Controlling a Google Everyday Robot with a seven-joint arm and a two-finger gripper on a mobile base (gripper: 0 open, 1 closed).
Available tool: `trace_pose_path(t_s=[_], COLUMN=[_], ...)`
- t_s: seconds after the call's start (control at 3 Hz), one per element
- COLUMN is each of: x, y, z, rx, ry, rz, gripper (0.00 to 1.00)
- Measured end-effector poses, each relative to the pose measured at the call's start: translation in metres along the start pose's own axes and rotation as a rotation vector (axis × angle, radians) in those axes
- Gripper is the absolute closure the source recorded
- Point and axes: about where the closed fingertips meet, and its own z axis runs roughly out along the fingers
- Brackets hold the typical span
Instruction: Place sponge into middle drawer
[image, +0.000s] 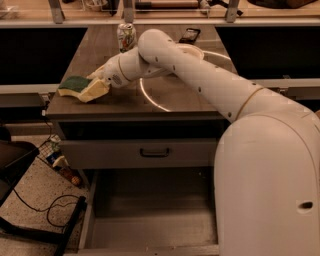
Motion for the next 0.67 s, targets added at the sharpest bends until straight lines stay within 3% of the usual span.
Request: trace_pose_path(t_s=[0.33, 0.67], x=[0.001, -0.012], y=[0.003, 0.014], z=[-0.019, -0.066], rx=[0.003, 0.018], ry=[-0.01, -0.03], rz=[0.026, 0.024], gripper=[1.0, 1.0])
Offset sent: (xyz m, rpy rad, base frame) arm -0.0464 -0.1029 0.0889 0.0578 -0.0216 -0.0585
